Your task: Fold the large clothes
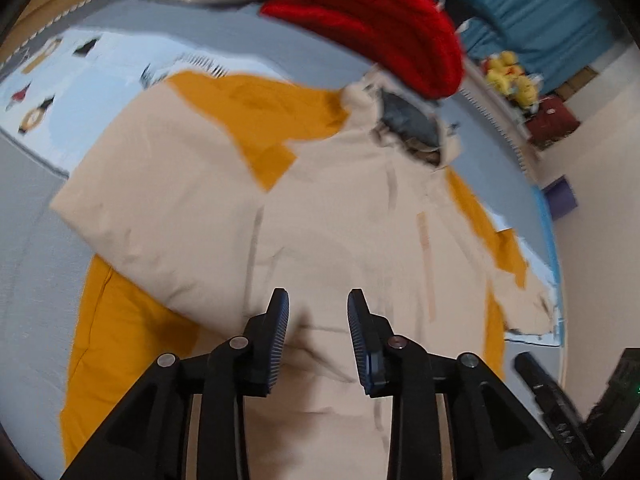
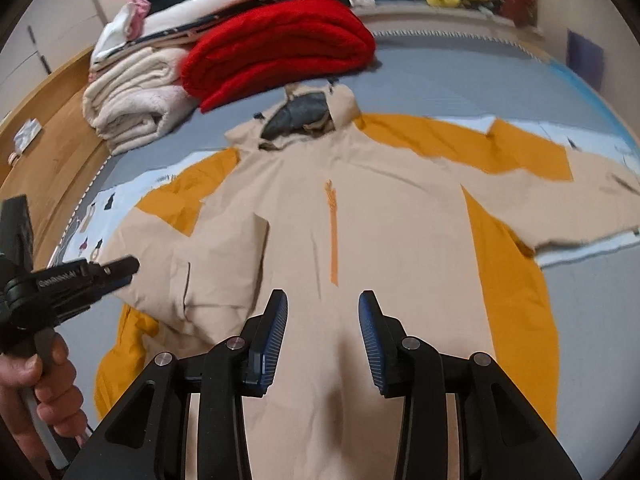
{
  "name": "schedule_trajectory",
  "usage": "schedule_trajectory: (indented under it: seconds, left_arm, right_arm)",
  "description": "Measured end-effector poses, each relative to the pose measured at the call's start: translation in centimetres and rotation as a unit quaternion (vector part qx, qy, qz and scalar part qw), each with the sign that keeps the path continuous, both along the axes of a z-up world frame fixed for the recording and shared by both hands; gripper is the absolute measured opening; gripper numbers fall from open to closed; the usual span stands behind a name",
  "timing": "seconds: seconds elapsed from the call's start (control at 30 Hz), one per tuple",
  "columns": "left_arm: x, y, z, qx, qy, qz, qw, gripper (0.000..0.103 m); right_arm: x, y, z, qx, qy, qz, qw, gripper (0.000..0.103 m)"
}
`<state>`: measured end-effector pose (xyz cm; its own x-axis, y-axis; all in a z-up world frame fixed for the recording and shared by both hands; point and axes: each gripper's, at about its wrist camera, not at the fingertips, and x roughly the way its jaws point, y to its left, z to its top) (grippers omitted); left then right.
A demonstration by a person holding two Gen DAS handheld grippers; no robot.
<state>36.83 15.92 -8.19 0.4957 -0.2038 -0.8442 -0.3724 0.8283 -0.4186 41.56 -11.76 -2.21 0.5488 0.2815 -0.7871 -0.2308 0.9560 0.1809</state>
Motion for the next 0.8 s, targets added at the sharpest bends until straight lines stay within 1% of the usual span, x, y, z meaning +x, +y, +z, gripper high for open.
schedule_trajectory:
  seconds: [0.07, 0.17, 0.3, 0.37, 0.43, 0.53, 0.57, 0.63, 0.67, 0.73, 0.8]
  left_arm:
    - [0.5, 0.7, -1.7, -0.028, 0.027, 0.005, 0.9993, 0.028]
    - [1.4, 1.7, -3.6, -0.05, 0.062, 0.01, 0.9968, 0.031]
    - [2.2, 2.7, -5.3, -0.062, 0.094, 0.019, 0.9934, 0.037]
    - [2.7, 2.9, -5.8, -0.057, 0.107, 0.02, 0.9924, 0.039]
    - [3.3, 2.8, -6.2, -0.055, 0.114, 0.015, 0.9918, 0.039]
    - [4.0, 2.6, -7.0, -0.064, 0.121, 0.005, 0.9906, 0.038]
    - [4.2, 2.5, -7.1, -0.065, 0.121, 0.001, 0.9905, 0.036]
    - [4.7, 2.0, -6.8, -0.06, 0.112, -0.014, 0.9919, 0.023]
    - [4.9, 1.6, -6.3, -0.062, 0.093, -0.027, 0.9933, 0.008]
    - [5.4, 0.8, -5.2, -0.08, 0.06, -0.055, 0.9935, 0.006]
    - [5.6, -0.4, -3.8, -0.11, 0.019, -0.089, 0.9897, 0.004]
  right_arm:
    - [0.6, 0.9, -0.3, 0.007, 0.006, 0.009, 1.0, 0.039]
    - [1.0, 2.4, -0.9, 0.003, 0.006, 0.034, 0.999, 0.039]
    - [1.6, 4.0, -2.0, 0.008, 0.016, 0.063, 0.998, 0.039]
    - [2.0, 4.9, -2.7, 0.017, 0.028, 0.086, 0.996, 0.039]
    - [2.2, 5.7, -3.1, 0.02, 0.034, 0.104, 0.994, 0.039]
    - [2.1, 6.8, -3.7, 0.016, 0.035, 0.13, 0.991, 0.039]
    - [2.2, 7.0, -3.8, 0.015, 0.035, 0.137, 0.99, 0.039]
    - [2.2, 7.5, -4.0, 0.016, 0.035, 0.149, 0.988, 0.039]
    - [2.3, 7.6, -4.0, 0.016, 0.036, 0.153, 0.987, 0.04]
    - [2.4, 8.1, -4.1, 0.015, 0.037, 0.159, 0.986, 0.045]
    - [2.3, 8.2, -4.0, 0.017, 0.035, 0.165, 0.986, 0.049]
